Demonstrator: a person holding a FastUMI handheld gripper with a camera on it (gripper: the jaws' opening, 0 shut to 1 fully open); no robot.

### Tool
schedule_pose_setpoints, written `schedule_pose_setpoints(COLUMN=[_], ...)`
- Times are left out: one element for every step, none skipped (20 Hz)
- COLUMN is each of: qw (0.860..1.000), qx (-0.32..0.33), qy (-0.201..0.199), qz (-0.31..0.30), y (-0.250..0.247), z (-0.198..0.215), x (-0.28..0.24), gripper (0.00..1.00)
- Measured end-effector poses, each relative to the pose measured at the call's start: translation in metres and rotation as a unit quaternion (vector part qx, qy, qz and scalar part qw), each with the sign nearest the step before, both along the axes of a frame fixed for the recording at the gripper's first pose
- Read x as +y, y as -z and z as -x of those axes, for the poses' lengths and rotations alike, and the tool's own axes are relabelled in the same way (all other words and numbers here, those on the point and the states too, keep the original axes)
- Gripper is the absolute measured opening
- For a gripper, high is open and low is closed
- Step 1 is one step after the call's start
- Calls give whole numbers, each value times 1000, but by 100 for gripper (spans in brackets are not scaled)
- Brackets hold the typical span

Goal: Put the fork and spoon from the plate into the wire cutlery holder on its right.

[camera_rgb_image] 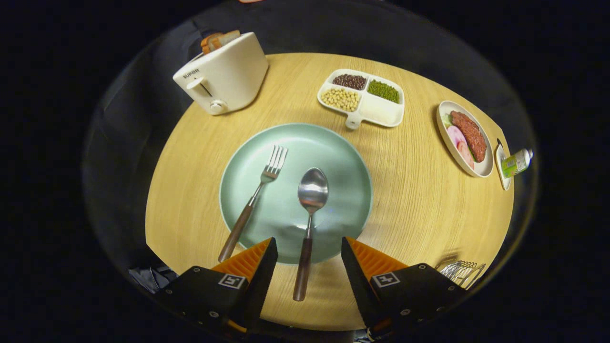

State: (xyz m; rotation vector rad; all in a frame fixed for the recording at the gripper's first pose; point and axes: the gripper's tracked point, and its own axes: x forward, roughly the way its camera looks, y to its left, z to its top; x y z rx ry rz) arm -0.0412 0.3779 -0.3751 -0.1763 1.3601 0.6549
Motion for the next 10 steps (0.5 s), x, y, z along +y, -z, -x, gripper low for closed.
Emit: schedule_pose_setpoints(qw=[1000, 1000, 1000, 1000, 1000, 999, 999, 999, 999, 999], qx=[7, 9, 10, 12, 13, 16, 21, 25, 25, 26], qy=[-3, -5, -7, -8, -8, -6, -3, -1, 1, 2], qz=[6, 9, 13, 19, 24, 28, 32, 36, 36, 30], y=[4, 10, 14, 18, 22, 25, 27, 30, 30, 31], z=[1, 1, 0, 0, 0, -1, 1, 2, 1, 2], x=[1, 5, 6, 8, 9, 10, 10, 10, 11, 14], gripper=[79, 74, 70, 63, 56, 50, 41, 31, 24, 17])
